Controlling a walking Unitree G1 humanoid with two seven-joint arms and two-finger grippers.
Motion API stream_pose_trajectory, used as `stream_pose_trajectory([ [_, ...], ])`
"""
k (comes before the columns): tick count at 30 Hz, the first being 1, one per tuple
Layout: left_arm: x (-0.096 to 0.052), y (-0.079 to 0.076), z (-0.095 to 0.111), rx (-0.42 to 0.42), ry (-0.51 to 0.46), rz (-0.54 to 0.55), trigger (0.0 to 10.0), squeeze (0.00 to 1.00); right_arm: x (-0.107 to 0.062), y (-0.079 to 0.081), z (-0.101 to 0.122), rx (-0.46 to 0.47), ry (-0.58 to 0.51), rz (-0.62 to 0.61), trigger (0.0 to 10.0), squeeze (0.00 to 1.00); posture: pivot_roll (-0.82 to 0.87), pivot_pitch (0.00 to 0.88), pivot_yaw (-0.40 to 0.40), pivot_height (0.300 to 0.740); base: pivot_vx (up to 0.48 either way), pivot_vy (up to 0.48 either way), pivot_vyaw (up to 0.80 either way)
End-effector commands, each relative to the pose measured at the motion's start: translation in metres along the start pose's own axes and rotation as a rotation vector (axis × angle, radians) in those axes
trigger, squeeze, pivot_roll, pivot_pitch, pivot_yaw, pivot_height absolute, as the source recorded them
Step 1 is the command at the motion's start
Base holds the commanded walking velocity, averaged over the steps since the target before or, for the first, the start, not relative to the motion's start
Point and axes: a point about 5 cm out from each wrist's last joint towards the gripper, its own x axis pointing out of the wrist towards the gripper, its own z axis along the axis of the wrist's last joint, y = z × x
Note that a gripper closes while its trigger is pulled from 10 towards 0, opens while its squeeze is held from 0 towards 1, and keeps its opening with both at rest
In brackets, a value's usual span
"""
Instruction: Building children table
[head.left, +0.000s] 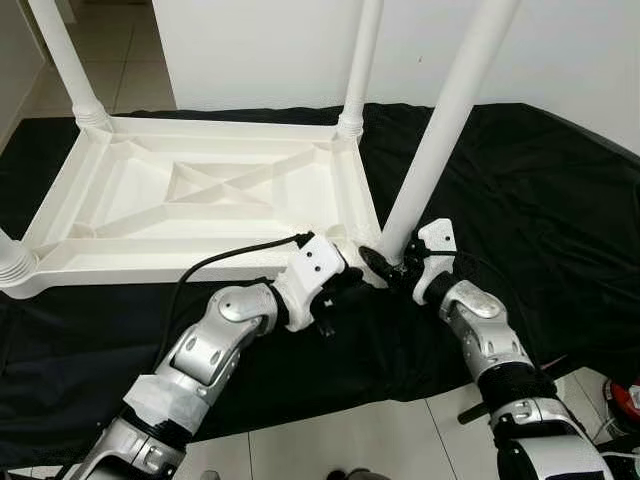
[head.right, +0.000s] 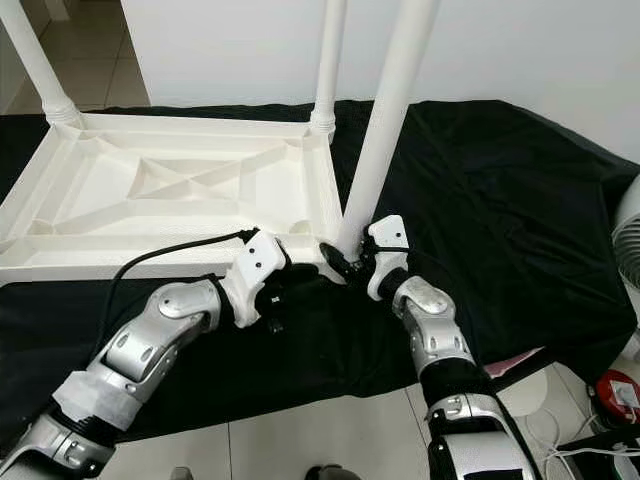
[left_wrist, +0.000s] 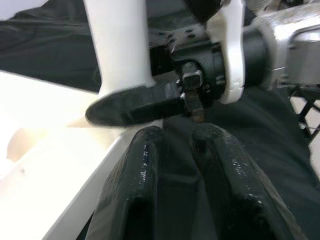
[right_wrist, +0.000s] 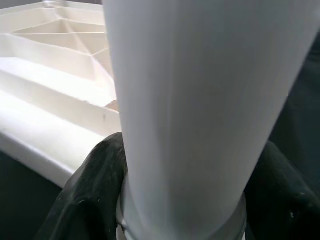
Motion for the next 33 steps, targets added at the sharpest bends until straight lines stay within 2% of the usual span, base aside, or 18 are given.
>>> stream_pose_trajectory([
  [1,0.0,-0.001,-0.004,-0.013,-0.001,-0.063,10.0,0.0,-0.003,0.008,-0.007,0.005,0.03,-0.069,10.0,0.0,0.0,0.061,-0.057,0.74,0.0,0.0,0.0],
  [4,0.0,0.001,-0.004,-0.024,-0.006,-0.043,10.0,0.0,-0.002,0.014,-0.006,0.012,0.027,-0.078,10.0,0.0,0.0,0.067,-0.061,0.74,0.0,0.0,0.0],
  [6,0.0,0.002,-0.002,-0.046,-0.024,-0.026,10.0,0.0,0.0,0.02,-0.005,0.016,0.02,-0.093,10.0,0.0,-0.01,0.063,-0.063,0.74,0.0,0.0,0.0],
  [8,-0.001,0.004,-0.002,-0.057,-0.036,-0.007,10.0,0.0,0.003,0.033,-0.002,0.027,0.008,-0.121,10.0,0.0,0.0,0.067,-0.077,0.74,0.0,0.0,0.0],
  [11,-0.002,0.006,-0.002,-0.061,-0.039,0.007,10.0,0.0,0.004,0.039,0.0,0.028,0.004,-0.146,10.0,0.0,0.0,0.075,-0.089,0.74,0.0,0.0,0.0],
  [13,-0.008,0.014,-0.005,-0.064,-0.033,0.053,10.0,0.0,0.004,0.053,0.0,0.049,0.016,-0.211,10.0,0.0,0.0,0.089,-0.107,0.74,0.0,0.0,0.0],
  [15,-0.012,0.018,-0.005,-0.068,-0.033,0.07,10.0,0.0,0.004,0.059,0.0,0.053,0.022,-0.232,10.0,0.0,0.0,0.094,-0.112,0.74,0.0,0.0,0.0],
  [17,-0.018,0.023,-0.008,-0.062,-0.024,0.098,10.0,0.0,0.003,0.072,-0.001,0.053,0.021,-0.24,10.0,0.0,0.02,0.105,-0.129,0.74,0.0,0.0,0.0],
  [21,-0.027,0.031,-0.008,-0.049,-0.02,0.157,10.0,0.0,-0.003,0.085,0.0,0.083,0.015,-0.238,10.0,0.0,0.05,0.114,-0.142,0.74,0.0,0.0,0.0],
  [24,-0.031,0.035,-0.004,-0.059,-0.036,0.189,10.0,0.0,-0.009,0.082,0.002,0.091,0.005,-0.257,10.0,0.0,0.07,0.109,-0.123,0.74,0.0,0.0,0.0],
  [29,-0.036,0.041,-0.002,-0.035,-0.046,0.209,10.0,0.0,-0.025,0.061,-0.006,0.077,0.013,-0.362,10.0,0.0,0.08,0.092,-0.112,0.74,0.0,0.0,0.0],
  [31,-0.037,0.043,0.0,-0.023,-0.051,0.213,10.0,0.0,-0.027,0.058,-0.006,0.081,0.014,-0.372,10.0,0.0,0.08,0.084,-0.108,0.74,0.0,0.0,0.0],
  [32,-0.039,0.044,0.001,-0.018,-0.058,0.219,10.0,0.0,-0.029,0.054,-0.008,0.084,0.016,-0.379,10.0,1.0,0.07,0.076,-0.099,0.74,0.0,0.0,0.0],
  [33,-0.039,0.045,0.002,-0.015,-0.062,0.223,10.0,0.0,-0.031,0.051,-0.009,0.084,0.018,-0.383,10.0,1.0,0.07,0.074,-0.094,0.74,0.0,0.0,0.0],
])
